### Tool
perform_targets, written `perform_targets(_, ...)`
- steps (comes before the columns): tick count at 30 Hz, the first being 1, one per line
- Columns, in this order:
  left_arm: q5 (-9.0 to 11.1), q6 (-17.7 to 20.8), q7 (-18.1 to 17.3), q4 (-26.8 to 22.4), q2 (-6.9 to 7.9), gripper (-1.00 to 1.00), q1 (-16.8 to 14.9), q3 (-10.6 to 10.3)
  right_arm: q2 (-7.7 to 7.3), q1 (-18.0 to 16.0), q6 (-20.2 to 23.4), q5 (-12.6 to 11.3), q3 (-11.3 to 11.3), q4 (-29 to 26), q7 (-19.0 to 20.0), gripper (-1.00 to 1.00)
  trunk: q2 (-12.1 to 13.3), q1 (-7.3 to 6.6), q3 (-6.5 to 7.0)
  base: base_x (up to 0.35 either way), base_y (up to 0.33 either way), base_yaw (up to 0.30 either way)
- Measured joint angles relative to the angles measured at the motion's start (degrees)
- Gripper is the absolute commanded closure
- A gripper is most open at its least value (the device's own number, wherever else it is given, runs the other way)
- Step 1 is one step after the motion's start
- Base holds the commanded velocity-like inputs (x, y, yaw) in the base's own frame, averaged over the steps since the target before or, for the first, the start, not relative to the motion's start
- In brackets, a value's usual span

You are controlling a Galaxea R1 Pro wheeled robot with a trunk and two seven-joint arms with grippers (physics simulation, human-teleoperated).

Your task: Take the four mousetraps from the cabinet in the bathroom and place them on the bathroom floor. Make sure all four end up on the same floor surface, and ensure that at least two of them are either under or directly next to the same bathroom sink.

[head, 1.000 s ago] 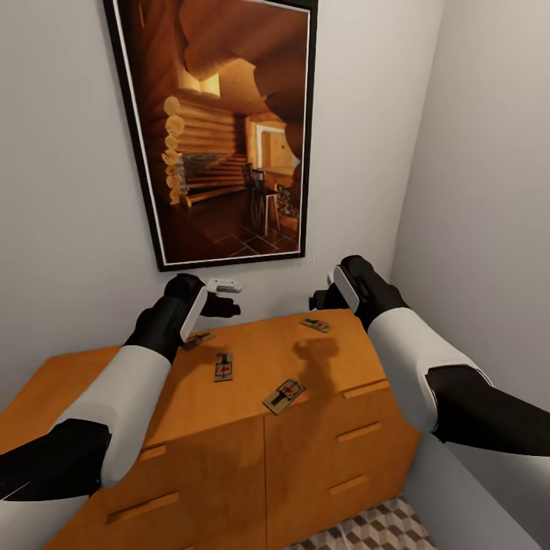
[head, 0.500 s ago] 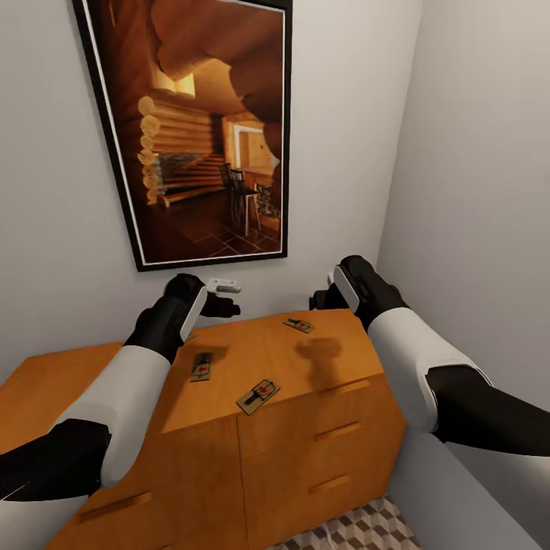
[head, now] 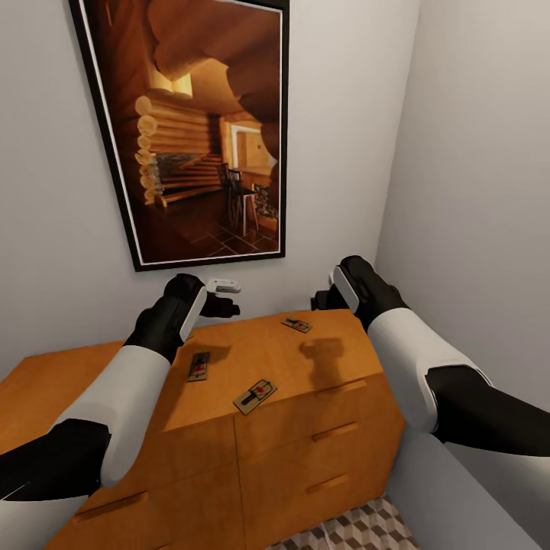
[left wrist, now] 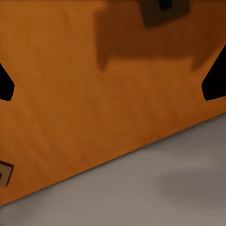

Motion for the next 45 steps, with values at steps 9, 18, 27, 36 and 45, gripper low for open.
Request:
perform_targets(9, 0.10, 0.00, -0.01, 0.44, 0.08, -1.00, 0.00, -0.03, 0.22, 0.01, 0.00, -0.18, 0.00, 0.04, -0.61, -1.00, 0.00, 0.00, 0.00, -0.006, 0.000, 0.000)
perform_targets(18, 0.14, 0.01, 0.03, 1.68, 0.14, -1.00, -0.01, 0.01, 0.35, 0.02, 0.00, -0.26, 0.00, 0.03, -0.63, -1.00, 0.00, 0.02, 0.00, -0.144, 0.103, 0.000)
perform_targets(27, 0.08, 0.01, 0.03, 2.10, 0.32, -1.00, -0.01, 0.03, 0.48, 0.02, 0.01, -0.42, -0.05, 0.06, -0.62, -1.00, 0.00, 0.02, 0.00, -0.229, 0.202, 0.000)
perform_targets(36, 0.06, 0.01, 0.09, 2.14, 0.71, -1.00, -0.01, 0.03, 0.68, 0.02, 0.01, -0.61, -0.24, 1.06, -0.54, -1.00, 0.00, 0.03, 0.00, -0.241, 0.218, 0.000)
perform_targets(45, 0.10, 0.00, 0.08, 2.16, 1.00, -1.00, 0.00, 0.01, 0.67, 0.03, 0.01, -0.66, -0.31, 1.63, -0.54, -1.00, 0.00, 0.01, 0.00, -0.164, 0.150, 0.000)
